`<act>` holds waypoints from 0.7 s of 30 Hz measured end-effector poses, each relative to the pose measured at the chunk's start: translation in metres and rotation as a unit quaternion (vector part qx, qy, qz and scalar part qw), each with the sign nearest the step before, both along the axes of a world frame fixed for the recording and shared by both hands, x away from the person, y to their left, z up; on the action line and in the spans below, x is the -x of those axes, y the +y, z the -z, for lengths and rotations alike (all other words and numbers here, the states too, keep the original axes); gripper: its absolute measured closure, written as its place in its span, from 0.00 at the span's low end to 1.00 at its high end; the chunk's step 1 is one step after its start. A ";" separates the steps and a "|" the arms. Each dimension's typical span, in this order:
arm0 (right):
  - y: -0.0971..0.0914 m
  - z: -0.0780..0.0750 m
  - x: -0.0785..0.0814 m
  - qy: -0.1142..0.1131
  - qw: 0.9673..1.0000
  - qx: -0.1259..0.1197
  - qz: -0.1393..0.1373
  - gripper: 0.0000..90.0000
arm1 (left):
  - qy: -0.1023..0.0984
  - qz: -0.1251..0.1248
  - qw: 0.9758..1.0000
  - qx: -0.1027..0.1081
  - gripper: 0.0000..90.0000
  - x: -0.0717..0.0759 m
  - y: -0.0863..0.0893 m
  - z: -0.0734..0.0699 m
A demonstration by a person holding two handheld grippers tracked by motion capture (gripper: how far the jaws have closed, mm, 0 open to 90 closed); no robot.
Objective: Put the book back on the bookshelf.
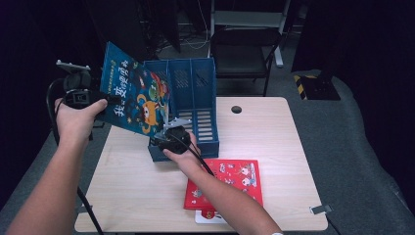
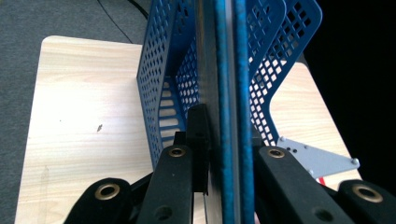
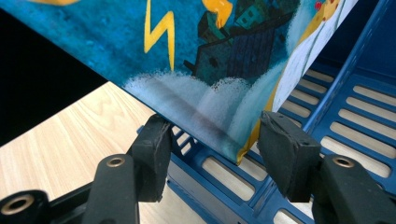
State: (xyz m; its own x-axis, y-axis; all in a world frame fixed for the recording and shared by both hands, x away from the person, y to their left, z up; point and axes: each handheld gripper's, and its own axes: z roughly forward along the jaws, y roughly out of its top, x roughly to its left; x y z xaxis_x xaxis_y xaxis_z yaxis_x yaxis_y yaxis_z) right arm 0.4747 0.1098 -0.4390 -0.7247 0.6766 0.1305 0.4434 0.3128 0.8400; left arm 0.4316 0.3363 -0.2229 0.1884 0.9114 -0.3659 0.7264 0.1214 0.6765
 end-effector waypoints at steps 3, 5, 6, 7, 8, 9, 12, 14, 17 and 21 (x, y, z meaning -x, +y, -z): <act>0.000 0.002 -0.002 0.004 1.000 0.004 0.002 0.49 | 0.003 0.001 1.000 0.000 0.90 0.001 -0.001 0.002; -0.001 0.003 -0.003 0.004 1.000 0.005 0.006 0.49 | 0.003 0.003 1.000 -0.002 0.90 0.001 -0.001 0.003; -0.001 0.004 -0.004 0.008 1.000 0.005 0.006 0.49 | 0.001 0.006 1.000 -0.007 0.90 0.000 -0.001 0.005; -0.001 0.004 -0.005 0.005 1.000 0.008 0.010 0.49 | 0.008 0.004 1.000 -0.004 0.90 0.001 -0.003 0.006; -0.001 0.005 -0.005 0.012 1.000 0.006 0.009 0.49 | 0.007 0.005 1.000 -0.005 0.90 0.000 -0.003 0.007; -0.001 0.005 -0.005 0.013 1.000 0.006 0.010 0.49 | 0.007 0.005 1.000 -0.005 0.90 0.000 -0.003 0.007; -0.001 0.007 -0.007 0.014 1.000 0.009 0.010 0.49 | 0.012 0.004 1.000 -0.004 0.90 0.000 -0.003 0.011; -0.001 0.008 -0.007 0.016 1.000 0.011 0.011 0.49 | 0.014 0.005 1.000 -0.007 0.90 -0.001 -0.003 0.015; 0.001 0.009 -0.007 0.017 1.000 0.010 0.010 0.49 | 0.022 0.003 1.000 -0.006 0.90 -0.002 -0.003 0.019; 0.005 0.008 -0.005 0.007 1.000 0.015 0.006 0.49 | 0.023 0.003 1.000 -0.007 0.90 -0.004 -0.004 0.025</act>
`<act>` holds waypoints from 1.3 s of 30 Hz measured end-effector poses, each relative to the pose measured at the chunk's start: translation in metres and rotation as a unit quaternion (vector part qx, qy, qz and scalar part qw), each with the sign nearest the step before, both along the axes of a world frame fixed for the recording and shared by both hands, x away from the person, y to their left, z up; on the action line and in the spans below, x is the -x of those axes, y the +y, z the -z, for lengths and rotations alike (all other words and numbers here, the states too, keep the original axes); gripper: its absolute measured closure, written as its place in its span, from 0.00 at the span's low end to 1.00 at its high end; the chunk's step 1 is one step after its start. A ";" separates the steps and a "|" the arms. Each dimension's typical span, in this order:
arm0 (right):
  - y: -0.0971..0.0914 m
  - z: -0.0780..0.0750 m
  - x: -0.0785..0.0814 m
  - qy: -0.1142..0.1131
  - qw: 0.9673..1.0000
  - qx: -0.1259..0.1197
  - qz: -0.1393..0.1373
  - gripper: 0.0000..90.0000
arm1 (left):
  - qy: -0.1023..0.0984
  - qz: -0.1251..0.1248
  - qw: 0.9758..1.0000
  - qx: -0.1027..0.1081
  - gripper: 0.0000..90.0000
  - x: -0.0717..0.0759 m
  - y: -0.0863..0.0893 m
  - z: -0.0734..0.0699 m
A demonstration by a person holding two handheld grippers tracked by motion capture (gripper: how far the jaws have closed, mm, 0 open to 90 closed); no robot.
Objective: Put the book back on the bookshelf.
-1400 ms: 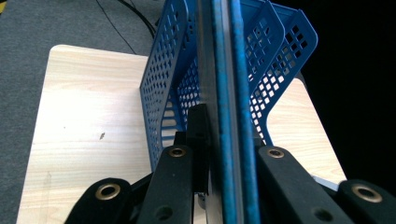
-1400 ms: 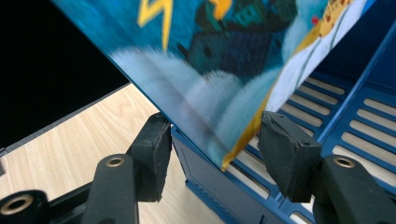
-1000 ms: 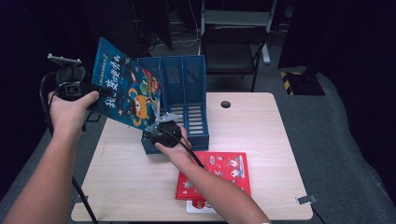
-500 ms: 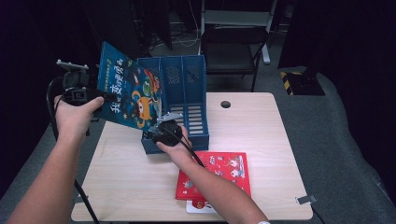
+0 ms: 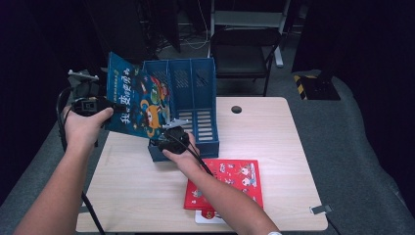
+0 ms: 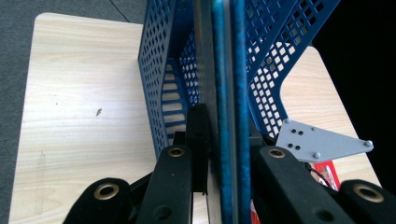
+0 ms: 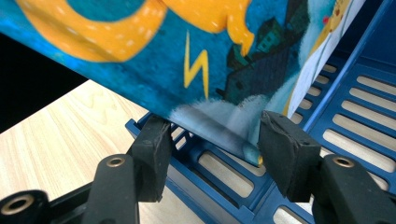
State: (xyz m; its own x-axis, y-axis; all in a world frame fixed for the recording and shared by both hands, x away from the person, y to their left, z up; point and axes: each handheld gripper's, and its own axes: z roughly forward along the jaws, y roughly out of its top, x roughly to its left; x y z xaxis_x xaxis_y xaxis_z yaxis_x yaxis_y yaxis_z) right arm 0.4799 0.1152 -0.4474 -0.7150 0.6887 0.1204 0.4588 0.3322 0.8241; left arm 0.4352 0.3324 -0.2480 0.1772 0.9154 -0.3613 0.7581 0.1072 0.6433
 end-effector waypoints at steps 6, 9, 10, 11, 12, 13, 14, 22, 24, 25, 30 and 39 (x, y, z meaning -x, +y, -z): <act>0.002 -0.001 0.001 -0.002 1.000 0.002 -0.004 0.49 | 0.006 0.002 1.000 0.000 0.90 -0.002 -0.002 0.006; 0.003 -0.002 0.002 -0.004 1.000 0.002 -0.005 0.49 | 0.011 0.002 1.000 -0.002 0.89 -0.004 -0.004 0.009; 0.004 -0.002 0.003 -0.007 1.000 0.000 -0.008 0.49 | 0.012 0.003 1.000 -0.004 0.89 -0.005 -0.005 0.010; 0.004 -0.002 0.003 -0.007 1.000 0.000 -0.008 0.49 | 0.012 0.003 1.000 -0.004 0.89 -0.005 -0.005 0.010; 0.006 -0.004 0.006 -0.012 1.000 -0.002 -0.009 0.49 | 0.015 0.004 1.000 -0.007 0.89 -0.006 -0.007 0.010; 0.006 -0.004 0.006 -0.012 1.000 -0.002 -0.009 0.49 | 0.015 0.004 1.000 -0.007 0.89 -0.006 -0.007 0.010; 0.007 -0.005 0.008 -0.010 1.000 -0.001 -0.014 0.49 | 0.015 0.006 1.000 -0.013 0.89 -0.007 -0.009 0.011; 0.009 -0.007 0.009 -0.014 1.000 0.000 -0.022 0.49 | 0.024 0.001 1.000 -0.011 0.90 -0.012 -0.010 0.015; 0.009 -0.007 0.009 -0.015 1.000 0.001 -0.021 0.49 | 0.024 -0.001 1.000 -0.013 0.90 -0.015 -0.011 0.015; 0.009 -0.007 0.009 -0.015 1.000 0.001 -0.021 0.49 | 0.024 -0.001 1.000 -0.013 0.90 -0.015 -0.011 0.015; 0.010 -0.009 0.008 -0.016 1.000 -0.004 -0.024 0.49 | 0.024 -0.008 0.999 -0.021 0.90 -0.019 -0.015 0.010; 0.011 -0.010 0.008 -0.016 1.000 0.000 -0.025 0.50 | 0.027 -0.007 0.999 -0.026 0.90 -0.025 -0.020 0.018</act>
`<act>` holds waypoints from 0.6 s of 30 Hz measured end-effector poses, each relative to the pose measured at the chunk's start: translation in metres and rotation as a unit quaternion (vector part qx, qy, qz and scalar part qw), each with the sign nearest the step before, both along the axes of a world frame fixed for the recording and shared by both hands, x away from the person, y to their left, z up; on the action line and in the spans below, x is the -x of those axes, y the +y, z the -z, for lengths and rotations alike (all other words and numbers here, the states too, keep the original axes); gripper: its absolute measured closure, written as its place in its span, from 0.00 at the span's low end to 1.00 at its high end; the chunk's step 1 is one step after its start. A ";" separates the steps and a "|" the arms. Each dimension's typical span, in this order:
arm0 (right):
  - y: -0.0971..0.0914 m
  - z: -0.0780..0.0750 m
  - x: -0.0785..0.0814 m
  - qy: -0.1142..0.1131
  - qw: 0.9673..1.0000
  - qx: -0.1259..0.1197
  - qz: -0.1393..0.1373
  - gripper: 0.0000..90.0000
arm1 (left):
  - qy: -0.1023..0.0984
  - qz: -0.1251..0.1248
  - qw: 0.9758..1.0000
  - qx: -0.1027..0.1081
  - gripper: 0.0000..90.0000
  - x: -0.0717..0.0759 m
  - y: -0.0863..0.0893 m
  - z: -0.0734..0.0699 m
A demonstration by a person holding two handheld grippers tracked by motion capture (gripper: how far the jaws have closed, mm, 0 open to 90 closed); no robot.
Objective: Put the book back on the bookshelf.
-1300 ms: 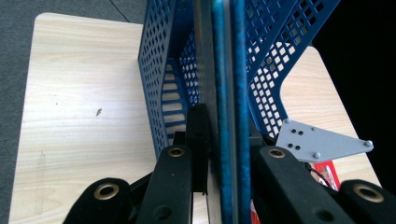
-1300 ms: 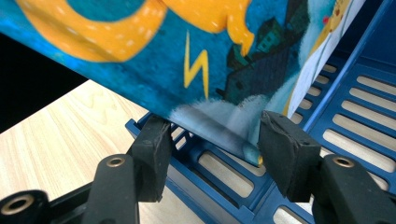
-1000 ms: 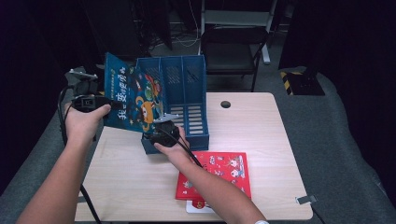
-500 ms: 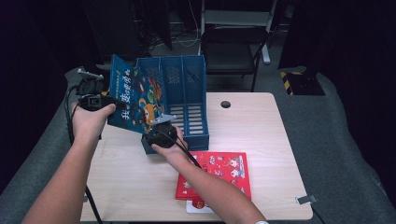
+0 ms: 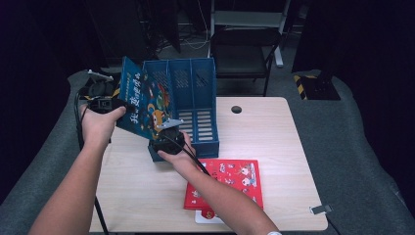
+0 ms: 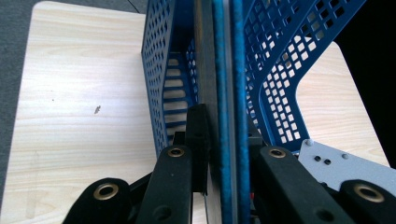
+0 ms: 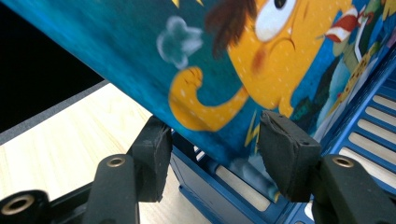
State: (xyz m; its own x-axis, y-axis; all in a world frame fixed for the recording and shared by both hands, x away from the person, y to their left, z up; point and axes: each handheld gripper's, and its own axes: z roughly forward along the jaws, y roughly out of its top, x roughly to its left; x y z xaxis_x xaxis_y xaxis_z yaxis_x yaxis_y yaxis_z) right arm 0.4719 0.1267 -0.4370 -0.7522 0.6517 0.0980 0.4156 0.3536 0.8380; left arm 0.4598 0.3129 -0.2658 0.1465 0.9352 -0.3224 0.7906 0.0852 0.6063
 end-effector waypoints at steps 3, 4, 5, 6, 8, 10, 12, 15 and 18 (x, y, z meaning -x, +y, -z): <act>0.000 0.001 0.000 0.002 1.000 0.003 0.001 0.50 | 0.000 -0.002 1.000 -0.005 0.89 -0.002 -0.004 0.002; 0.000 0.001 0.000 0.002 1.000 0.003 0.000 0.50 | 0.000 -0.002 1.000 -0.005 0.89 -0.002 -0.004 0.002; 0.000 0.001 0.000 0.002 1.000 0.003 0.000 0.50 | 0.000 -0.002 1.000 -0.007 0.89 -0.003 -0.005 0.002; 0.001 0.000 0.000 0.002 1.000 -0.002 -0.001 0.50 | 0.000 -0.004 1.000 -0.007 0.89 -0.004 -0.006 0.003; 0.002 0.000 0.001 0.001 1.000 -0.003 -0.003 0.50 | 0.001 -0.002 1.000 -0.012 0.89 -0.006 -0.008 0.005; 0.003 -0.001 0.002 0.002 1.000 -0.005 -0.004 0.50 | -0.001 -0.005 1.000 -0.010 0.89 -0.006 -0.009 0.005; 0.004 0.000 0.003 0.000 1.000 -0.002 -0.008 0.50 | 0.002 -0.004 1.000 -0.014 0.89 -0.007 -0.009 0.007; 0.005 0.000 0.003 0.001 1.000 -0.002 -0.007 0.50 | 0.003 -0.003 1.000 -0.012 0.89 -0.009 -0.009 0.009; 0.004 0.000 0.003 0.001 1.000 0.000 -0.007 0.50 | 0.003 -0.003 1.000 -0.011 0.89 -0.010 -0.010 0.011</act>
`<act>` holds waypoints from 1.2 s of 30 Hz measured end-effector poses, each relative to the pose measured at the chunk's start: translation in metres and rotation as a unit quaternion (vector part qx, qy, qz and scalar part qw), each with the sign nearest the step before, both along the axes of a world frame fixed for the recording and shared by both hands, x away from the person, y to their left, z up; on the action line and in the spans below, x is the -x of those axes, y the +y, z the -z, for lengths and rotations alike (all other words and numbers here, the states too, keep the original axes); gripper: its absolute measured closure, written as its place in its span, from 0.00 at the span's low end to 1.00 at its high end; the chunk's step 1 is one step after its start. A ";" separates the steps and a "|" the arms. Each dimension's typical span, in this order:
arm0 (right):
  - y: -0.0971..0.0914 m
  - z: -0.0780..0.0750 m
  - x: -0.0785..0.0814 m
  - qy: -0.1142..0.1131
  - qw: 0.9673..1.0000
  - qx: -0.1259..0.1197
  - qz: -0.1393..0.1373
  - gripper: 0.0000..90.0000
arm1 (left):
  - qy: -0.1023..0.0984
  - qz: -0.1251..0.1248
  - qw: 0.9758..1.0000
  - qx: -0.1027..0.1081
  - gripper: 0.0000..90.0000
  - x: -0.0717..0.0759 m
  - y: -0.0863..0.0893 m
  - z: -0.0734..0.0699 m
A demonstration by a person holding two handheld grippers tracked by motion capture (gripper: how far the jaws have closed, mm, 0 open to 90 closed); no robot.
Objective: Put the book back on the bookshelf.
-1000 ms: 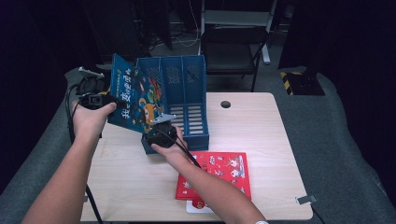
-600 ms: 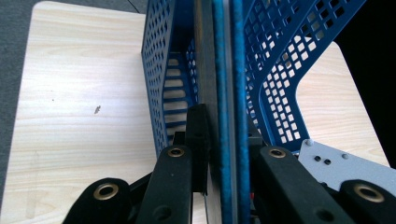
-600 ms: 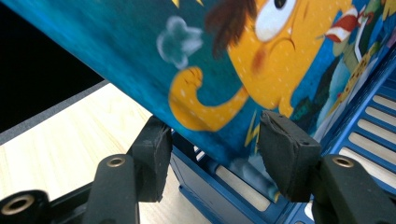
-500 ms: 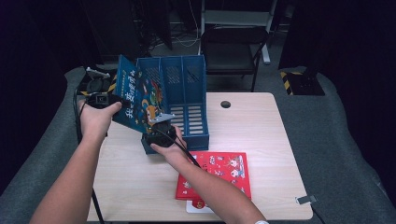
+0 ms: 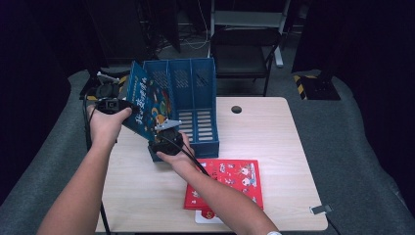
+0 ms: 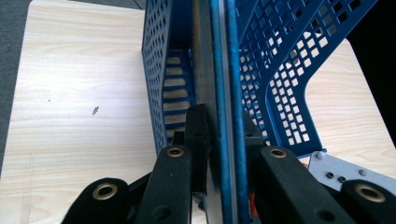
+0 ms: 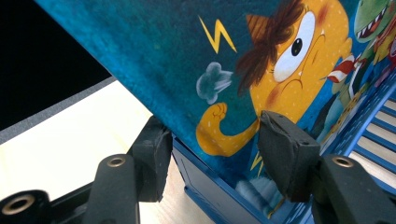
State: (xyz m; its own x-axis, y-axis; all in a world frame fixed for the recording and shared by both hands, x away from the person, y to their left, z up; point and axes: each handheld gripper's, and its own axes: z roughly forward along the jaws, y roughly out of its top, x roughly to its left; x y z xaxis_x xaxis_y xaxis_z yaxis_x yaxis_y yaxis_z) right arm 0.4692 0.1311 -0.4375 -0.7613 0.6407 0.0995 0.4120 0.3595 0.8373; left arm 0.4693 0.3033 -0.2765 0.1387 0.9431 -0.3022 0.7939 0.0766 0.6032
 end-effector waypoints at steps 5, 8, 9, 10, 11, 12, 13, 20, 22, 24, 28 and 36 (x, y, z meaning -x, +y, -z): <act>-0.001 -0.001 -0.001 0.000 1.000 -0.004 0.000 0.50 | -0.005 -0.004 1.000 -0.001 0.89 -0.002 -0.003 0.000; -0.001 -0.001 -0.001 0.001 1.000 -0.007 0.001 0.50 | -0.008 -0.005 1.000 -0.001 0.88 -0.003 -0.004 0.001; -0.001 -0.001 -0.001 0.001 1.000 -0.007 0.001 0.50 | -0.009 -0.007 1.000 -0.002 0.88 -0.003 -0.004 0.001; -0.001 -0.001 -0.001 -0.003 1.000 -0.006 0.001 0.51 | -0.009 -0.006 1.000 -0.003 0.88 -0.003 -0.005 0.001; -0.001 -0.001 -0.001 -0.005 1.000 -0.006 0.002 0.52 | -0.005 -0.005 1.000 -0.006 0.88 -0.004 -0.005 0.000; -0.001 -0.001 -0.001 -0.005 1.000 -0.006 0.002 0.52 | -0.005 -0.005 1.000 -0.006 0.88 -0.004 -0.005 0.000; -0.001 -0.001 -0.001 -0.009 1.000 -0.006 0.004 0.53 | -0.005 -0.005 1.000 -0.008 0.88 -0.005 -0.006 -0.001; -0.002 -0.002 -0.004 -0.012 1.000 -0.006 -0.001 0.54 | -0.006 -0.008 1.000 -0.005 0.88 -0.010 -0.007 0.000; -0.003 -0.002 -0.004 -0.014 1.000 -0.008 0.001 0.54 | -0.008 -0.007 1.000 -0.002 0.88 -0.012 -0.007 0.000; -0.002 -0.002 -0.005 -0.010 1.000 -0.012 0.004 0.55 | -0.010 -0.011 1.000 0.002 0.87 -0.014 -0.007 0.001; -0.003 -0.003 -0.005 -0.010 1.000 -0.012 0.005 0.57 | -0.010 -0.011 1.000 0.006 0.87 -0.017 -0.007 0.002; -0.005 -0.003 -0.006 -0.013 1.000 -0.017 0.013 0.59 | -0.013 -0.015 1.000 0.011 0.86 -0.026 -0.009 0.004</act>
State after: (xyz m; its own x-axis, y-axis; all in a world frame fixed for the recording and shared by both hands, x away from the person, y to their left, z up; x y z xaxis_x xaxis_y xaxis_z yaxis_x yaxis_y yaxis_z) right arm 0.4756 0.1264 -0.4346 -0.7477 0.6563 0.1013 0.3977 0.3203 0.8598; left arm 0.4958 0.2939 -0.2809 0.1181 0.9403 -0.3191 0.7756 0.1133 0.6210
